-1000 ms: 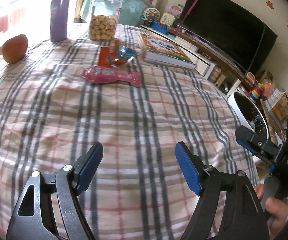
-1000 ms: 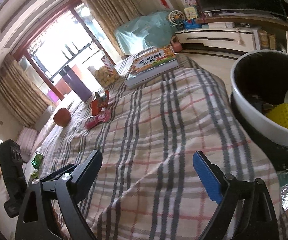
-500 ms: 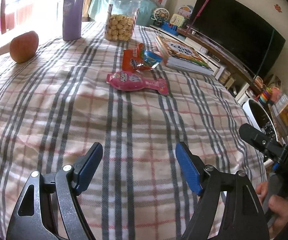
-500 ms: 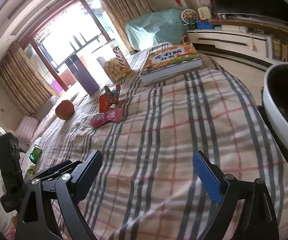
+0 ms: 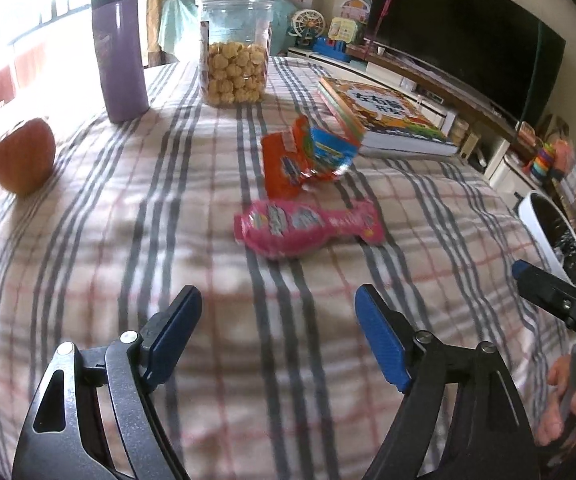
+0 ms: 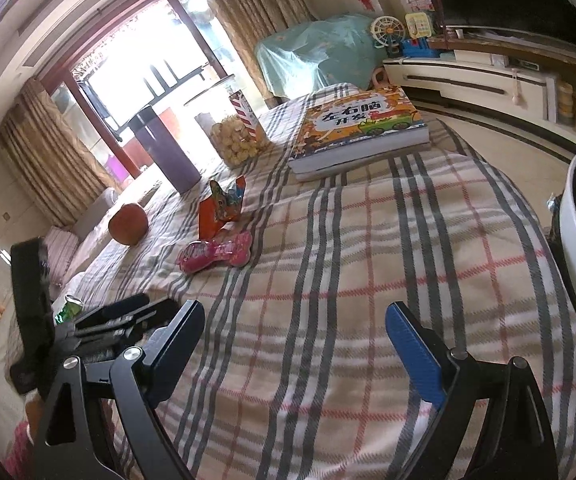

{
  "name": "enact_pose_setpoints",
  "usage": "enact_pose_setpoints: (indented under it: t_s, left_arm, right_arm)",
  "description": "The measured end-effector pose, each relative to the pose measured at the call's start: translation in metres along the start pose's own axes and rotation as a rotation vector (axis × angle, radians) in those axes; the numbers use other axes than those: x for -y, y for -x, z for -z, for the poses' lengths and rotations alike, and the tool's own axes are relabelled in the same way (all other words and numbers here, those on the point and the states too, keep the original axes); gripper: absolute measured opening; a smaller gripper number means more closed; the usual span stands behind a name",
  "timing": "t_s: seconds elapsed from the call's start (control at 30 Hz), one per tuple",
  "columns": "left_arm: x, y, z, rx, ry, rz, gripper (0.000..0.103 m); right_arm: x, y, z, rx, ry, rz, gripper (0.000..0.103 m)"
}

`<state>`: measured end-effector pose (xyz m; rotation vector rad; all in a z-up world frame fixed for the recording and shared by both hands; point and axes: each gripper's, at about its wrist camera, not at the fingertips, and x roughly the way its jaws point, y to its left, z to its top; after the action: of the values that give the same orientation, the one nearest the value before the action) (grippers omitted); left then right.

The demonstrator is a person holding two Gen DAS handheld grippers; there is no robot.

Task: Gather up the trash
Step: 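Move both open tools back over the bed toward the remaining snacks, then grasp the pink candy pack with the left tool while the right tool grasps the orange snack box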

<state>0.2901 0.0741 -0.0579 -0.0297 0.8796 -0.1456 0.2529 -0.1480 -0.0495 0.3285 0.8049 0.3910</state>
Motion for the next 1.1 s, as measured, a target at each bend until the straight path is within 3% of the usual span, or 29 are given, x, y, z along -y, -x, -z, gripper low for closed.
enact_pose_setpoints:
  t_s: [0.33,0.57,0.6,0.63,0.77,0.8,0.83,0.97,1.0,1.03,1.1]
  left_arm:
    - [0.001,-0.034,-0.024,-0.035,-0.082,-0.001,0.083]
    - [0.012,-0.044,-0.028,-0.018,-0.153,0.006,0.081]
    - [0.013,-0.043,-0.027,-0.010,-0.159,0.008,0.077]
    - [0.013,-0.042,-0.027,-0.008,-0.164,0.013,0.063]
    - [0.015,-0.036,-0.023,0.000,-0.173,0.024,0.062]
    - [0.015,-0.033,-0.020,0.004,-0.175,0.024,0.057]
    - [0.015,-0.030,-0.017,0.001,-0.176,0.028,0.043]
    - [0.006,-0.014,-0.001,-0.006,-0.141,0.017,0.039]
    - [0.003,-0.009,0.004,-0.002,-0.126,0.023,0.028]
    - [-0.001,-0.006,0.008,-0.011,-0.112,0.031,0.007]
    - [-0.010,0.002,0.017,-0.018,-0.075,0.047,0.005]
  right_arm:
    - [0.006,-0.018,-0.013,-0.016,-0.024,-0.009,0.093]
    - [0.009,-0.026,-0.023,-0.013,-0.036,-0.008,0.093]
    - [0.009,-0.026,-0.024,-0.011,-0.038,-0.007,0.093]
    - [0.010,-0.027,-0.025,-0.010,-0.040,-0.007,0.093]
    - [0.010,-0.031,-0.028,-0.016,-0.045,-0.007,0.093]
    - [0.009,-0.033,-0.028,-0.019,-0.046,-0.006,0.093]
    - [0.008,-0.035,-0.029,-0.022,-0.045,-0.007,0.093]
    - [0.002,-0.042,-0.031,-0.028,-0.046,-0.014,0.093]
    - [-0.001,-0.045,-0.032,-0.029,-0.043,-0.018,0.093]
    - [-0.004,-0.049,-0.033,-0.030,-0.038,-0.021,0.093]
    - [-0.010,-0.055,-0.034,-0.036,-0.029,-0.030,0.093]
